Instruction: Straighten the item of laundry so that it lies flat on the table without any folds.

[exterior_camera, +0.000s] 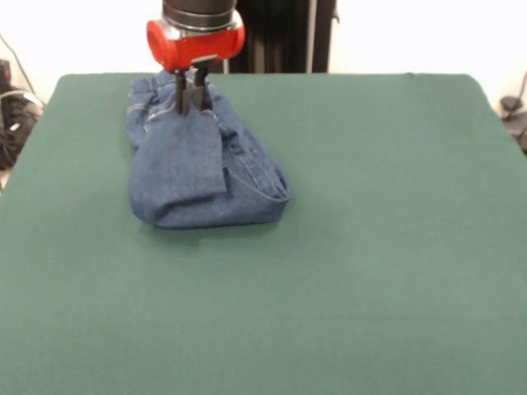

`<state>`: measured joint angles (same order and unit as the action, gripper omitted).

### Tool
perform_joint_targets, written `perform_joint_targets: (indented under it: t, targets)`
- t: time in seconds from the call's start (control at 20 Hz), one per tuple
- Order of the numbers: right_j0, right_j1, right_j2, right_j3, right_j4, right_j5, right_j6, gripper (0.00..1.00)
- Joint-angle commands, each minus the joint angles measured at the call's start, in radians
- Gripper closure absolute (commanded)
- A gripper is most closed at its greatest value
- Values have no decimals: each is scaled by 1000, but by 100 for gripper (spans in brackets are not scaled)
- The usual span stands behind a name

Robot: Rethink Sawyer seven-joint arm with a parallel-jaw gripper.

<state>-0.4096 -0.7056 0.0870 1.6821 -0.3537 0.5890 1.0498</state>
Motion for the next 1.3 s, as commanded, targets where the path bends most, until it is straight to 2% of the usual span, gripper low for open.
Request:
perform_joint_targets:
  t: [0.05, 0.9, 1.3]
  targets:
    - [56, 102, 137, -101, 54, 68, 92, 100]
    - [82, 154, 145, -173, 45, 59, 65, 100]
    - [112, 187, 146, -263, 64, 141, 58, 100]
